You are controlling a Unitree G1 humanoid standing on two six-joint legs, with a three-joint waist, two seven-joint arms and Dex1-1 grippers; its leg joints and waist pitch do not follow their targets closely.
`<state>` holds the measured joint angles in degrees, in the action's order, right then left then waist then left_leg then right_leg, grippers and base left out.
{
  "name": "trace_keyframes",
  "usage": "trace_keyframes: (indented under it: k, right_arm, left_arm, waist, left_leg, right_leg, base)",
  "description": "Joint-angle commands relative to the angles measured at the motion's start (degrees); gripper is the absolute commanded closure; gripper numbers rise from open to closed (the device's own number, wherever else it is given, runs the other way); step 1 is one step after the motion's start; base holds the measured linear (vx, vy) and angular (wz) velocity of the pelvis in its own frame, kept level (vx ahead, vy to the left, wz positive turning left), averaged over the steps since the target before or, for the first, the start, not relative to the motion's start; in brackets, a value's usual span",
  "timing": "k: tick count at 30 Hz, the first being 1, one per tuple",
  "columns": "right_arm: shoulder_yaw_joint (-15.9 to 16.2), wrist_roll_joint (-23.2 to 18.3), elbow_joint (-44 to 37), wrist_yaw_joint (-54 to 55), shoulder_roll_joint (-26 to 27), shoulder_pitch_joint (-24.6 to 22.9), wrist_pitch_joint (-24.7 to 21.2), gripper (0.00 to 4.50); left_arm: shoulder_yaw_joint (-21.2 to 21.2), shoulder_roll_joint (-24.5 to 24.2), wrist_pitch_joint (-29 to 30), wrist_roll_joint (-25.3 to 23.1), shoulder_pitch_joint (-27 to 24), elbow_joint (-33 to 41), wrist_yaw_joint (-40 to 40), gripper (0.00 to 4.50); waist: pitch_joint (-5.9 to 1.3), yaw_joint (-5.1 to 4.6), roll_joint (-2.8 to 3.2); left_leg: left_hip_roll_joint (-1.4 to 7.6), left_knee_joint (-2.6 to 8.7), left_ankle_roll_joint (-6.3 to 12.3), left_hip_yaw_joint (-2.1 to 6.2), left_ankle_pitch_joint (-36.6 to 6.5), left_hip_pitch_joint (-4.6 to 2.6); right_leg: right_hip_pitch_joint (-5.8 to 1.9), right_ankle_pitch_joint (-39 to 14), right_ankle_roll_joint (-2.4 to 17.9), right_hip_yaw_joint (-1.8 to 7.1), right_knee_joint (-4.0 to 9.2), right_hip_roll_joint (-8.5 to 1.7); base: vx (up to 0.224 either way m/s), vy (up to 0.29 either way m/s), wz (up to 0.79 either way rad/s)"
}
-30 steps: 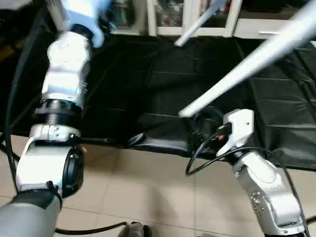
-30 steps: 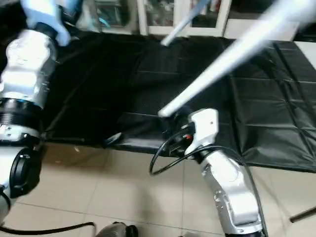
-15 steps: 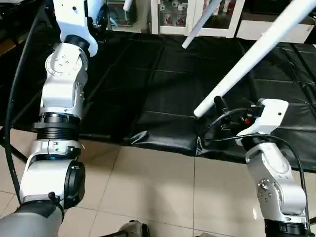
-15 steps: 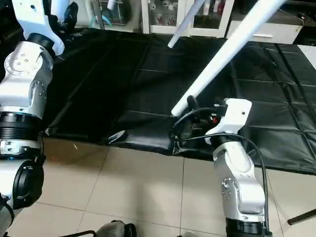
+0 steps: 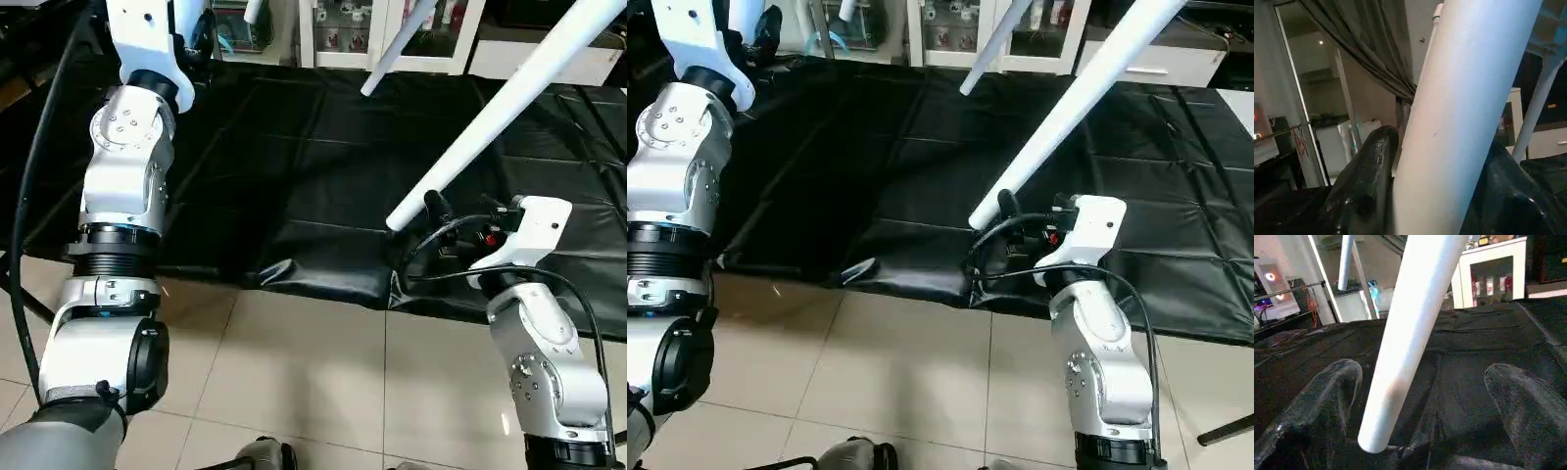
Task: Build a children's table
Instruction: Flip table
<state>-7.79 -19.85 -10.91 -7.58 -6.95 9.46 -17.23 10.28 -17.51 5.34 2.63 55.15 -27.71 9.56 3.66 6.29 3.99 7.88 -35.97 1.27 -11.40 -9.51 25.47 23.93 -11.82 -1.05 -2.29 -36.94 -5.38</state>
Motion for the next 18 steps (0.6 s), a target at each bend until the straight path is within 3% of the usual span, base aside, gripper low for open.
trace_keyframes:
  k: [1,5,6,7,8,9,10,11,13,14,15,16,18]
  right_arm:
    - [-0.09,-0.38,0.08,0.41,-0.01,0.19,-0.58,0.00]
    - [-0.09,-0.38,0.08,0.41,-0.01,0.19,-0.58,0.00]
    - [-0.61,-0.47,0.23,0.88,0.28,0.65,-0.91,0.19]
    - [-1.34,-2.13,13.80,-4.18,0.63,10.80,0.66,0.30]
    - [-1.83,-3.40,24.20,-8.09,0.92,18.56,1.87,0.38]
    - [-1.83,-3.40,24.20,-8.09,0.92,18.56,1.87,0.49]
    - [-2.08,-4.20,30.99,-10.74,1.08,23.62,2.65,0.49]
    - [-2.11,-4.74,34.16,-12.31,1.11,26.09,2.78,0.63]
    - [-1.96,-4.80,34.09,-12.65,1.15,26.14,2.67,0.81]
    - [-1.89,-4.86,34.03,-12.84,1.16,26.13,2.62,0.85]
    - [-1.89,-4.86,34.03,-12.84,1.16,26.13,2.62,0.85]
    - [-1.85,-4.87,34.02,-12.91,1.20,26.16,2.60,1.15]
    - [-1.96,-4.95,34.93,-13.66,1.22,26.62,3.15,1.23]
  left_arm:
    - [3.07,-0.07,-0.97,3.45,2.07,3.44,-1.93,2.49]
    - [3.07,-0.07,-0.97,3.45,2.07,3.44,-1.93,2.50]
    - [3.13,0.22,0.93,3.82,1.16,5.60,-2.06,2.50]
    - [2.71,0.54,2.88,3.77,-1.34,9.37,-1.98,2.50]
    - [2.44,0.75,4.17,3.69,-3.10,11.96,-1.94,2.50]
    - [2.44,0.75,4.17,3.69,-3.10,11.96,-1.94,2.51]
    - [2.28,0.89,4.85,3.61,-4.15,13.51,-1.96,2.51]
    - [2.16,0.95,5.00,3.55,-4.47,13.99,-1.93,2.51]
    - [2.09,0.88,4.92,3.50,-4.32,13.78,-1.83,2.52]
    - [2.05,0.88,4.92,3.48,-4.26,13.76,-1.82,2.52]
    - [2.05,0.88,4.92,3.48,-4.26,13.76,-1.82,2.52]
    - [2.07,0.85,4.91,3.50,-4.20,13.70,-1.78,2.54]
    - [2.09,0.89,5.64,3.45,-4.41,14.45,-1.85,2.55]
  waist:
    - [-5.41,-0.12,-1.32]
    - [-5.44,-0.09,-1.31]
    - [-5.43,-0.11,-1.32]
    - [-5.45,-0.11,-1.30]
    - [-5.46,-1.32,-1.98]
    - [-5.31,-1.90,-1.78]
    - [-5.27,-1.55,-1.43]
    - [-5.02,-1.93,-1.50]
    - [-5.16,-1.57,-1.35]
    - [-5.59,-1.31,-1.51]
    - [-5.69,-1.21,-1.54]
    - [-5.78,-1.02,-1.53]
    - [-5.79,-0.81,-1.58]
  left_leg:
    - [4.43,3.94,3.80,2.47,-6.30,-2.91]
    - [4.40,3.85,4.18,2.46,-5.70,-2.87]
    - [4.41,3.85,4.17,2.45,-5.71,-2.87]
    - [4.50,3.91,4.13,2.49,-5.66,-2.87]
    - [4.03,3.75,4.04,2.86,-6.69,-2.04]
    - [4.01,3.65,3.22,3.08,-6.80,-1.78]
    - [4.38,3.62,2.24,2.55,-9.02,-2.73]
    - [4.52,3.91,1.74,2.44,-9.11,-2.83]
    - [4.67,3.99,1.63,2.35,-8.05,-2.96]
    - [4.64,3.71,2.57,2.31,-4.67,-3.12]
    - [4.53,3.50,3.19,2.22,-3.28,-2.99]
    - [4.47,3.36,4.08,2.10,-1.95,-2.96]
    - [4.46,3.28,4.51,2.01,-2.26,-2.93]
  right_leg:
    - [-2.22,1.14,12.48,1.65,3.54,-3.57]
    - [-2.24,1.87,12.65,1.63,3.46,-3.60]
    - [-2.24,1.83,12.67,1.64,3.46,-3.59]
    - [-2.31,1.87,12.80,1.62,3.38,-3.65]
    - [-3.30,-1.06,15.04,1.07,3.15,-4.54]
    - [-3.25,-3.18,15.10,0.84,3.25,-4.46]
    - [-2.41,-5.74,14.68,0.95,3.84,-4.03]
    - [-2.21,-5.04,14.55,1.13,3.81,-3.51]
    - [-2.18,-2.70,13.76,1.24,3.62,-3.44]
    - [-2.32,3.13,13.81,1.18,2.93,-3.29]
    - [-2.33,5.03,14.15,1.20,2.74,-3.36]
    - [-2.26,6.76,14.72,1.16,2.60,-3.40]
    - [-2.29,6.34,15.07,1.14,2.62,-3.47]
  base:
    - [0.000,0.000,0.00]
    - [0.000,0.000,0.00]
    - [0.000,0.000,0.00]
    - [0.000,0.000,0.00]
    - [0.000,0.000,0.00]
    - [0.000,0.000,0.00]
    - [0.000,0.000,0.00]
    - [0.000,0.000,0.00]
    - [0.000,0.000,0.00]
    - [0.000,0.000,0.00]
    - [0.000,0.000,0.00]
    - [0.000,0.000,0.00]
    - [0.000,0.000,0.00]
